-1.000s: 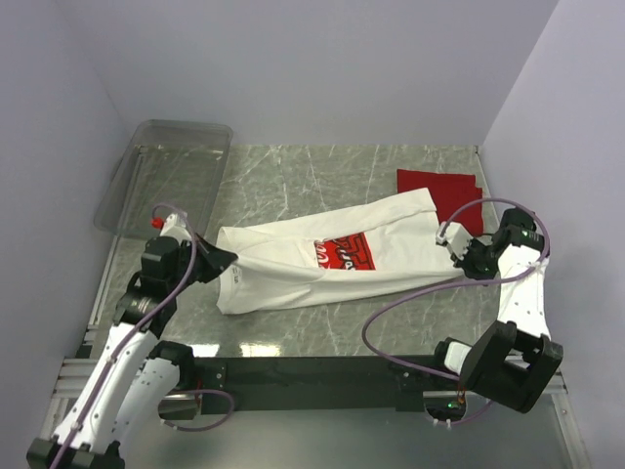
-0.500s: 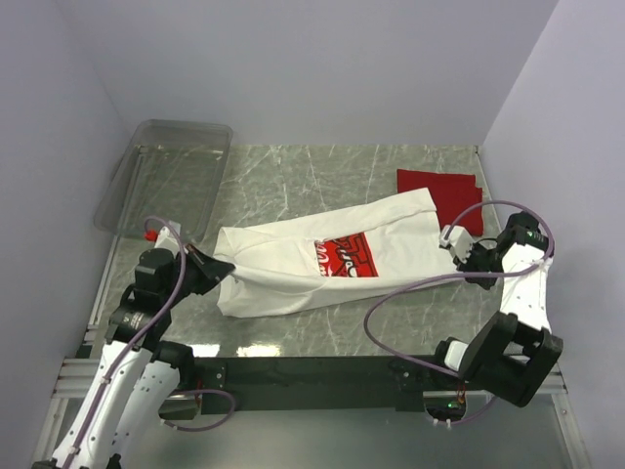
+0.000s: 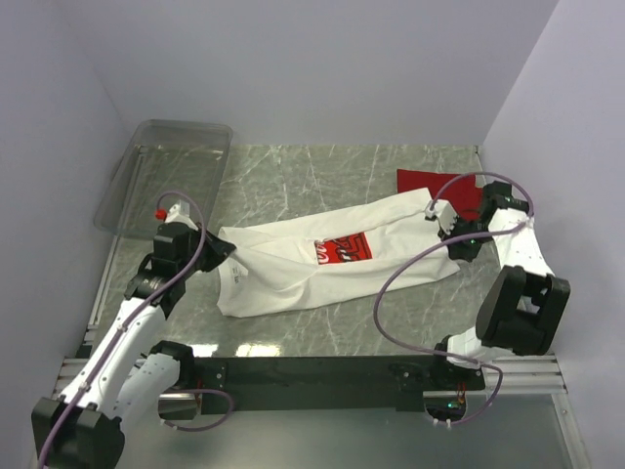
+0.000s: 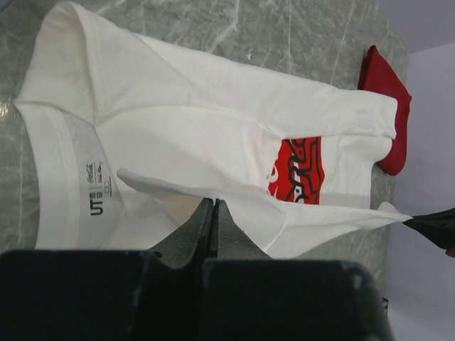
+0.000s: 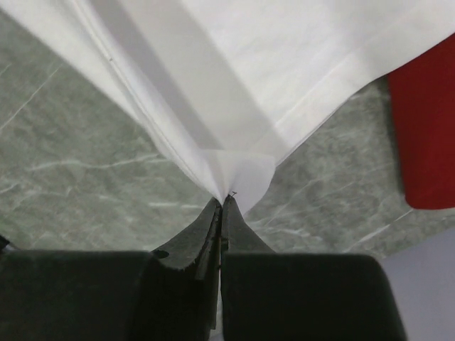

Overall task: Fold and stack the t-shirts
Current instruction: Fold the tshirt

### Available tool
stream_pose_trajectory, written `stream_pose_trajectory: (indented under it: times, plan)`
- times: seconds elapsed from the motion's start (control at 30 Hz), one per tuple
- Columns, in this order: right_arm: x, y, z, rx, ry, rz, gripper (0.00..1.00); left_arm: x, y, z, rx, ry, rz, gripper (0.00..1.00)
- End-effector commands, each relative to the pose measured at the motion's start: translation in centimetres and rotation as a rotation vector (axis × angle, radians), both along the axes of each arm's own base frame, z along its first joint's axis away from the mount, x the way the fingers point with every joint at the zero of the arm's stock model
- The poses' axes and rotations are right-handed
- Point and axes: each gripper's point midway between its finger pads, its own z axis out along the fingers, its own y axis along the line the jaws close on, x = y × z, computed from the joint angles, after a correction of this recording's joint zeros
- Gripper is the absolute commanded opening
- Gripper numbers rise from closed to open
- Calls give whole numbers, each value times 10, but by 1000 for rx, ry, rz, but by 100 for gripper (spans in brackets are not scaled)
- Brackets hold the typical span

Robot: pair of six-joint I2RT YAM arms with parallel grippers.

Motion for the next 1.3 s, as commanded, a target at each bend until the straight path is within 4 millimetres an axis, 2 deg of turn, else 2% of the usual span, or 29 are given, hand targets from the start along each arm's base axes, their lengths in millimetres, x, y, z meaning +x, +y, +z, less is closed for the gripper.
stream_pose_trajectory:
  times: [0.0, 0.03, 0.33, 0.67, 0.7, 0.73, 1.03, 1.27]
  plan:
    - [30, -1, 9, 4, -35, -58, 0, 32, 0, 36, 22, -159, 13, 0]
    - [32, -1, 8, 2, -33, -66, 1, 37, -1, 29, 30, -138, 11, 0]
    - [58, -10, -7, -14, -14, -164, 1, 70, 2, 16, 113, -141, 23, 1]
    - [69, -16, -23, -18, 8, -233, 1, 98, 2, 7, 178, -131, 15, 1]
    - [69, -17, -23, -19, 10, -236, 1, 103, 0, 13, 175, -156, 16, 1]
    - [71, -17, -24, -18, 4, -240, 1, 106, 0, 6, 186, -140, 11, 0]
    - [76, -13, -28, -4, 8, -247, 3, 119, -3, -2, 203, -120, 0, 1]
    - [81, -6, -31, -6, 8, -233, 5, 111, -1, 5, 202, -143, 2, 1]
